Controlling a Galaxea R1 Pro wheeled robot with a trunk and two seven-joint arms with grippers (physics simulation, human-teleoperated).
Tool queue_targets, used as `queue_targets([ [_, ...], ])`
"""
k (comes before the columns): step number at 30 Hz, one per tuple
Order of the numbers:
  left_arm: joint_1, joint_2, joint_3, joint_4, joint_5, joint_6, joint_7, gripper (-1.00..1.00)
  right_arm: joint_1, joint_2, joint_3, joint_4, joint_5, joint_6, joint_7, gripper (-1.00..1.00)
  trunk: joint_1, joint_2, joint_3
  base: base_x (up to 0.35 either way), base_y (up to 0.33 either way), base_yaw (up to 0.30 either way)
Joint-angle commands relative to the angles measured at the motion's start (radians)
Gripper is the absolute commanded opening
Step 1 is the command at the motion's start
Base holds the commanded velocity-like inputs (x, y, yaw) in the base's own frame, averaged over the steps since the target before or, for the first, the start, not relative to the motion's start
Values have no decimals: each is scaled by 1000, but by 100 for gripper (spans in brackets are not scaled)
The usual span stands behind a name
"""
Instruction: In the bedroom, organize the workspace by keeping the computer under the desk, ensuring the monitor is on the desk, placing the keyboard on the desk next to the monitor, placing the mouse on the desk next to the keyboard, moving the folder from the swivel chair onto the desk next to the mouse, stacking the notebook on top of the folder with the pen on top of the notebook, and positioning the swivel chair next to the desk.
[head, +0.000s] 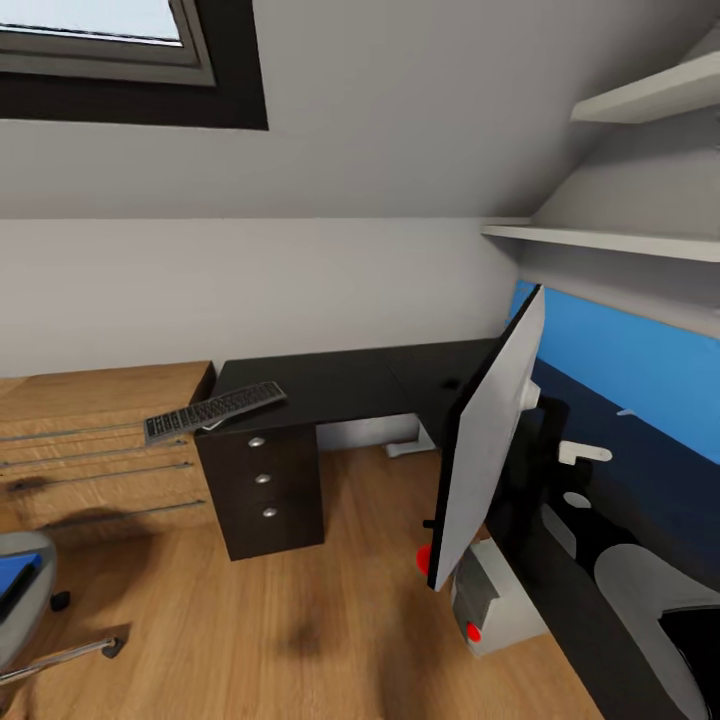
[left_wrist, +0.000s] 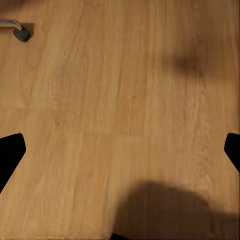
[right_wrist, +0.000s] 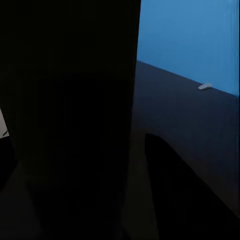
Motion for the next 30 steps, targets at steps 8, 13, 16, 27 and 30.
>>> queue_targets([
  [8,0,2,2,-2,5,-1,0,100,0,-1,21,4,-29,-4,-6,-100,0,-1,-1,-242,-140,0],
  [13,0,4,2,-1,6,-1,0,100,0,-1,21,4,-29,-4,-6,-100,0,-1,-1,-216,-123,0],
  [16,0,4,2,-1,6,-1,0,100,0,-1,21,4,-29,-3,-6,-100,0,-1,-1,-199,-119,0],
  [27,0,5,2,-1,7,-1,0,100,0,-1,19,4,-29,0,-6,-100,0,-1,-1,-56,-122,0],
  [30,0,5,3,-1,7,-1,2,100,0,-1,19,4,-29,2,-6,-100,0,-1,-1,73,-89,0],
])
